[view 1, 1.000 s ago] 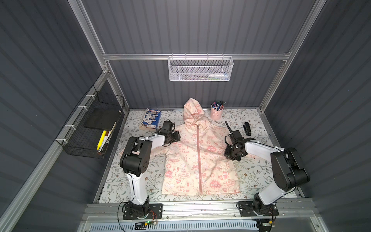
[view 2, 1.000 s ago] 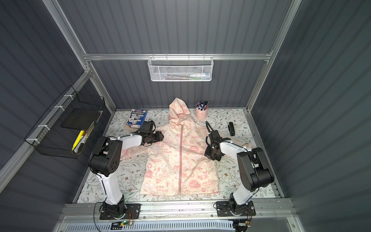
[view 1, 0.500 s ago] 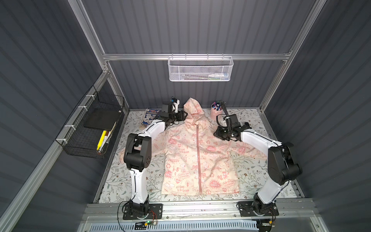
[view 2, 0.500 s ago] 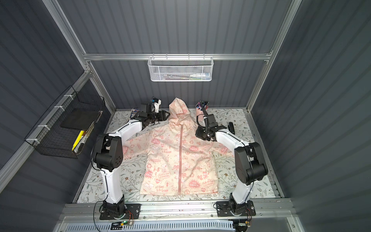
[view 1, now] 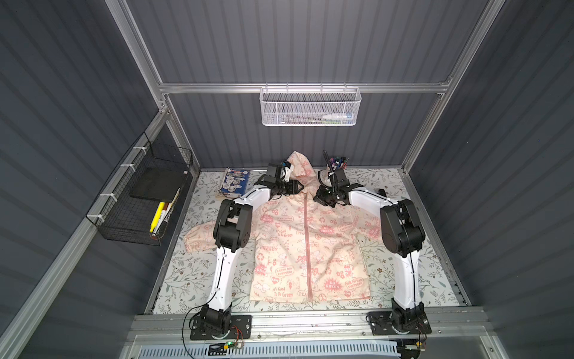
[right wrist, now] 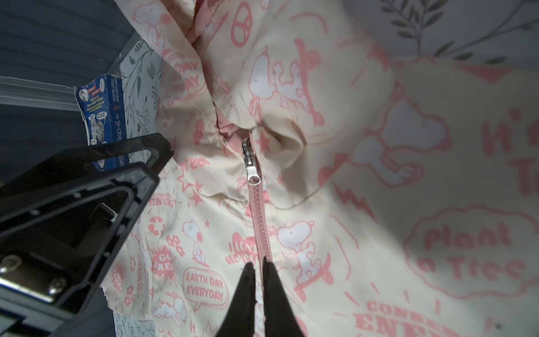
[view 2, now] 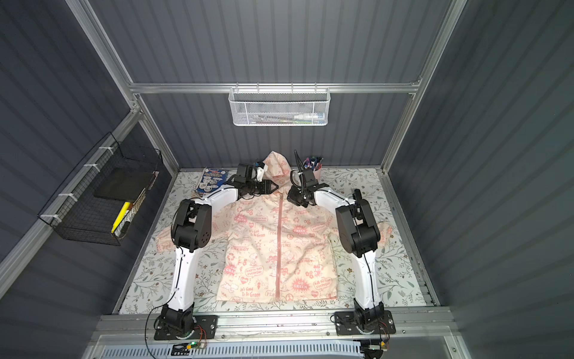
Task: Unzip the jacket
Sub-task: Flatten out the jacket at the center of the board.
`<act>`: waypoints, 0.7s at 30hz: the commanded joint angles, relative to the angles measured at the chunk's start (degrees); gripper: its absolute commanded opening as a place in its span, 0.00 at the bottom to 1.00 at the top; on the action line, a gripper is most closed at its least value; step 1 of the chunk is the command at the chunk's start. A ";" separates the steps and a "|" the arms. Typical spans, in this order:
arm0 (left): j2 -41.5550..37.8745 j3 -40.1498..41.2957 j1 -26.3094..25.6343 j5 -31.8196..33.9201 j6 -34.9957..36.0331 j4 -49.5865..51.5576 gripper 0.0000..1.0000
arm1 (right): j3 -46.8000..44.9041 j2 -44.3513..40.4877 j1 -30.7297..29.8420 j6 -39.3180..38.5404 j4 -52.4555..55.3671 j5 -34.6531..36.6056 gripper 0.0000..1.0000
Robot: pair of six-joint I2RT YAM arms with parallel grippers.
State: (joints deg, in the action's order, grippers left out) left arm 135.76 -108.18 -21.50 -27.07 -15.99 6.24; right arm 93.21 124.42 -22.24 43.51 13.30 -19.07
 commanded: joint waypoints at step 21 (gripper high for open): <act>10.02 -12.34 -1.35 -0.89 -0.10 7.55 0.46 | 21.13 15.18 0.27 -0.66 7.79 -1.96 0.11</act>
State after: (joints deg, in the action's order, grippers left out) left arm 144.68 -118.89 -22.46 -25.43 -16.08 12.86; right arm 112.29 138.30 -22.15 43.77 18.39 -20.01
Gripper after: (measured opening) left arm 0.464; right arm 0.110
